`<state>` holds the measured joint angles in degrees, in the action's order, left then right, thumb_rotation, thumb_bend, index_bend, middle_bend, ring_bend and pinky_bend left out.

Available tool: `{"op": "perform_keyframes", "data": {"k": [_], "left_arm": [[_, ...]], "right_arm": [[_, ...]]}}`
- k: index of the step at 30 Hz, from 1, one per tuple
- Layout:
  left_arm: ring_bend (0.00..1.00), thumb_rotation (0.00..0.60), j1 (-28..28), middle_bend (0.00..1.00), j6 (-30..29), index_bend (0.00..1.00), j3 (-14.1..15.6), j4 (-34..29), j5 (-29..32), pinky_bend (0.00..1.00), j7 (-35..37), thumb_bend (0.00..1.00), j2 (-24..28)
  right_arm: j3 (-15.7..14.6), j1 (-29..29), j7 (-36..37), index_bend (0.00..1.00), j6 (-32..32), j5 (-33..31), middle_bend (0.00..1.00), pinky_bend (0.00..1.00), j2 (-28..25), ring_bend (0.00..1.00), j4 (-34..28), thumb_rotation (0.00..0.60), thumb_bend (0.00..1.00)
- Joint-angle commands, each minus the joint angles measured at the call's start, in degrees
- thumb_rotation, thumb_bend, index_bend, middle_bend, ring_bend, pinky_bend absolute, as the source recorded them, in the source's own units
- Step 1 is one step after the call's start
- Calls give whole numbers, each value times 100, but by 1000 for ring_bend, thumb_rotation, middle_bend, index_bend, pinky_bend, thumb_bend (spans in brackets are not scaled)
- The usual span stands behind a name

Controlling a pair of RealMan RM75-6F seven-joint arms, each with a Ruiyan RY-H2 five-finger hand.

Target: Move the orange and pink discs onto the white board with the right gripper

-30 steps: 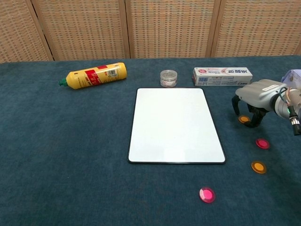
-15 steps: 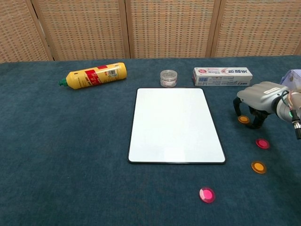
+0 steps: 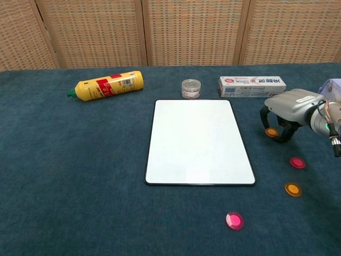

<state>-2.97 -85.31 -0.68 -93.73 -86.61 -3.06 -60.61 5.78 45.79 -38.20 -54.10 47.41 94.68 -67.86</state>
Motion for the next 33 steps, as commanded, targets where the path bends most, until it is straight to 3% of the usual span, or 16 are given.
{"op": "perform_keyframes", "data": {"k": [1,10,14,19,21,26,33], "left_arm": [[0,600,-1,0,2,0,2,-2,-2,0,-4,0,1],[0,600,2,0,-2,0,8,-9,-12,0,78,0,36],[0,600,-1,0,12,0,9,32,-15,0,252,0,93],[0,600,-8,0,24,0,8,56,-20,0,397,0,139],[0,600,-12,0,37,0,11,71,-19,0,442,0,156],[0,600,-45,0,111,0,17,105,-12,0,520,0,179],[0,600,-75,0,187,0,31,115,6,0,493,0,166]], "right_arm": [[94,28,29,617,-50,76,1000,1000,-52,945,-138,600,397],[695,593,-646,617,-293,13,1000,1000,-288,945,-1355,600,398],[865,1087,-1472,617,-493,-339,1000,1000,113,945,-1761,600,397],[886,1373,-1926,615,-675,-724,1000,1000,576,945,-1715,600,398],[857,1456,-2085,575,-737,-865,999,1000,736,945,-1652,600,397],[829,1559,-2373,218,-905,-1182,991,1000,863,945,-1735,600,274],[655,1369,-2294,209,-1230,-963,990,1000,484,946,-2264,600,260]]}}
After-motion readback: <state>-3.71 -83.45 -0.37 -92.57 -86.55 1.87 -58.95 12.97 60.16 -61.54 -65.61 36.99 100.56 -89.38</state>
